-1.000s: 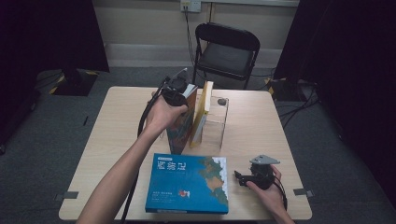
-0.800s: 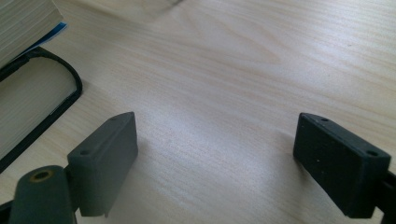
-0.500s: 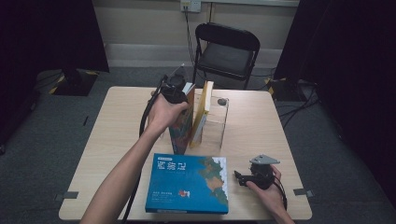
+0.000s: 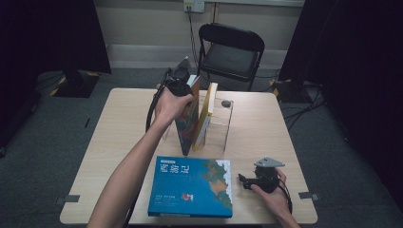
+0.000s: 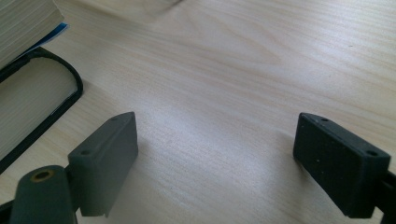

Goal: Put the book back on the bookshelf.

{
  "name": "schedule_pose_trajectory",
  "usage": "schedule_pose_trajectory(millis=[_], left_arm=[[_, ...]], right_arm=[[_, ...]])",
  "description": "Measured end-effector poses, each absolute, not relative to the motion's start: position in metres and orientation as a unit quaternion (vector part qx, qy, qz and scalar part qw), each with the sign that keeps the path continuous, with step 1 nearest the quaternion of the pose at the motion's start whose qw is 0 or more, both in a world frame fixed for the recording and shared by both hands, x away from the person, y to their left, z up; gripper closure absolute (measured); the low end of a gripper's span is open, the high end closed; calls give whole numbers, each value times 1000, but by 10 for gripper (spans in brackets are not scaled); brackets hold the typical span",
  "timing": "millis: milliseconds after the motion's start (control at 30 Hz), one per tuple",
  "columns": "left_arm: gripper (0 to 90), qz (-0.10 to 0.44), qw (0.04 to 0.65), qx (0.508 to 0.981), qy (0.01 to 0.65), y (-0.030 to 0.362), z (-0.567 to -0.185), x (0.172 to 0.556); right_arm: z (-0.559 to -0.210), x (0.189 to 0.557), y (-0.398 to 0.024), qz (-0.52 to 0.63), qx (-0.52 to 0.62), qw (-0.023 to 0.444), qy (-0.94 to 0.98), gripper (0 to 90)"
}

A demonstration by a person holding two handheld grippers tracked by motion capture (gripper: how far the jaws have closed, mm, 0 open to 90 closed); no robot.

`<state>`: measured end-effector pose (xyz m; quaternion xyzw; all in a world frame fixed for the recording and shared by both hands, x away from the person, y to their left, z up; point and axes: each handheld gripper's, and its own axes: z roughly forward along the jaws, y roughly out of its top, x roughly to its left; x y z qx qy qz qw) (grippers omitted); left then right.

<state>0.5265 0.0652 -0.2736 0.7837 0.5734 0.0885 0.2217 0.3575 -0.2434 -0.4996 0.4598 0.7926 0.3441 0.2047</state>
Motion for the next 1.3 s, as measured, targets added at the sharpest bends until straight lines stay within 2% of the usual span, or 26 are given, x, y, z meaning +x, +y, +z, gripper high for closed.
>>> schedule_pose_trajectory(millis=[300, 600, 967, 1133, 1200, 1300], left_arm=[[740, 98, 217, 795, 557, 60, -282, 532], [740, 84, 225, 791, 562, 65, -280, 541], [731, 91, 229, 785, 568, 61, -282, 546], [684, 69, 255, 754, 601, 59, -279, 542], [691, 92, 252, 768, 582, 53, -276, 537], [647, 87, 283, 768, 568, 56, -267, 535]], right_arm=[[-500, 357, -243, 344, 460, 205, 793, 138], [-500, 357, -243, 344, 459, 205, 793, 138], [-500, 357, -243, 344, 459, 206, 793, 141], [-500, 357, -243, 344, 458, 205, 793, 140], [-500, 357, -243, 344, 458, 205, 793, 140], [-500, 357, -243, 344, 458, 206, 793, 141]])
